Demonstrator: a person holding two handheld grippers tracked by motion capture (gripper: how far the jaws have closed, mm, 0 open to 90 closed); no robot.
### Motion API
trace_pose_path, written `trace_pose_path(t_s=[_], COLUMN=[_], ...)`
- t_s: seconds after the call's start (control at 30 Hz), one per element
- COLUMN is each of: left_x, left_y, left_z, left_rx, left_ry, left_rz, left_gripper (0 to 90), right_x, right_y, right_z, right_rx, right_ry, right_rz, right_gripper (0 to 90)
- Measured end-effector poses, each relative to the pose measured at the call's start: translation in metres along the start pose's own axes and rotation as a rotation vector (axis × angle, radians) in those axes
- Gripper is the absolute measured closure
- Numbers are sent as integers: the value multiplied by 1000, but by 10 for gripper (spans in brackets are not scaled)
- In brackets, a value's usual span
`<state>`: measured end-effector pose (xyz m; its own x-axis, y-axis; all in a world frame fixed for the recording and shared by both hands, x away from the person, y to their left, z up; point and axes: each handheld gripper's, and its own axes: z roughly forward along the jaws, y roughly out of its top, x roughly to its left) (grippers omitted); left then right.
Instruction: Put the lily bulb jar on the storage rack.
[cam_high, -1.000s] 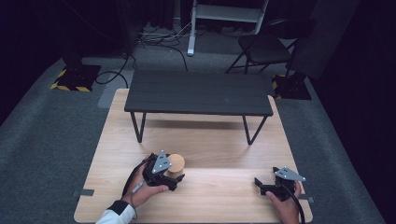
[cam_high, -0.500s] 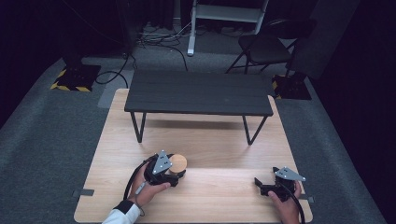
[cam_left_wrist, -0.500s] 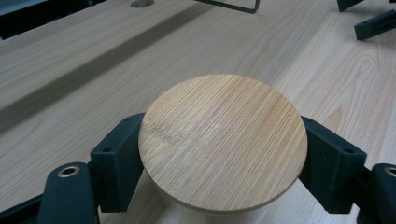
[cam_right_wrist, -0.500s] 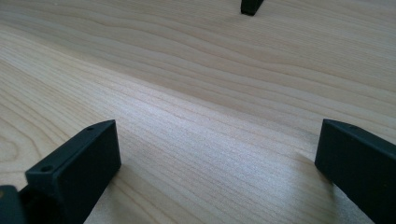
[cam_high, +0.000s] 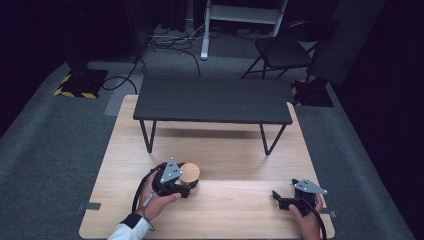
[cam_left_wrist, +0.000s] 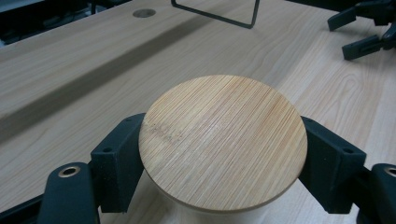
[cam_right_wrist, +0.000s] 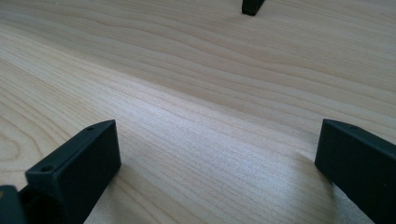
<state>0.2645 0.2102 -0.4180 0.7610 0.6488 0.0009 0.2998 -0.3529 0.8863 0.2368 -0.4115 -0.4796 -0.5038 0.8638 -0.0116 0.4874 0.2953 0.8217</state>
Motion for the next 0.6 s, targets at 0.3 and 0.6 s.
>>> trace_pose_path(t_s=[0.3,0.6], left_x=[8,17], left_y=[64,131], left_z=[-24,-22], left_rx=[-15,-35], left_ry=[-1,-31], left_rz=[51,80], left_gripper=[241,241], right_x=[0,0], right_y=[0,0], right_z=[0,0], right_rx=[0,0], right_ry=[2,2], right_rz=[-1,0], right_gripper=[0,0])
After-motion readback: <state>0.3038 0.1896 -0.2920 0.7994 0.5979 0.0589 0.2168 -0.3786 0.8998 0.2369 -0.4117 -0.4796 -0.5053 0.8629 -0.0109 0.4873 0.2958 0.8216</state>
